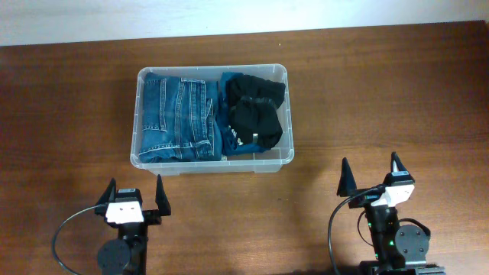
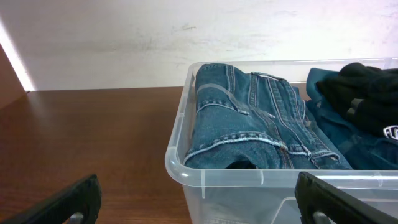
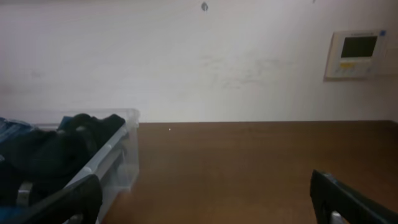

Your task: Pack container

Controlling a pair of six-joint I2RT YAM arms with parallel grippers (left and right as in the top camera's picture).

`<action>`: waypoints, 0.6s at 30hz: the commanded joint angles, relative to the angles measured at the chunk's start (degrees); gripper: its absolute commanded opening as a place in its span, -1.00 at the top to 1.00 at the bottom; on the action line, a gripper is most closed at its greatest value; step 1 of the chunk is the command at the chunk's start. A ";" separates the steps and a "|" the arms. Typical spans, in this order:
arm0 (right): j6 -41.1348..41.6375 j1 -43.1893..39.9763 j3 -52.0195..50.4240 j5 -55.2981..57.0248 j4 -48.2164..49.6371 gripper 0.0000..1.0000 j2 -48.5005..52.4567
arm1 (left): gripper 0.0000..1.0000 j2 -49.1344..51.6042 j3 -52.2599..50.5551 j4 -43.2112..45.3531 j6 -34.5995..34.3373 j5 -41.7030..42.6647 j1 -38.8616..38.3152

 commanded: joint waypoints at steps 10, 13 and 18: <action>-0.04 -0.44 -3.50 -0.76 -3.28 -0.97 -1.90 | -0.98 -0.37 -0.46 0.11 -0.15 0.48 0.13; -0.07 -0.44 -3.50 -0.39 -5.14 -0.96 -1.90 | -0.98 -0.37 -0.46 0.13 -0.15 0.48 0.13; -0.48 -0.44 -3.50 -0.28 -5.16 -0.97 -1.90 | -0.99 -0.37 -0.46 0.11 -0.15 0.48 0.13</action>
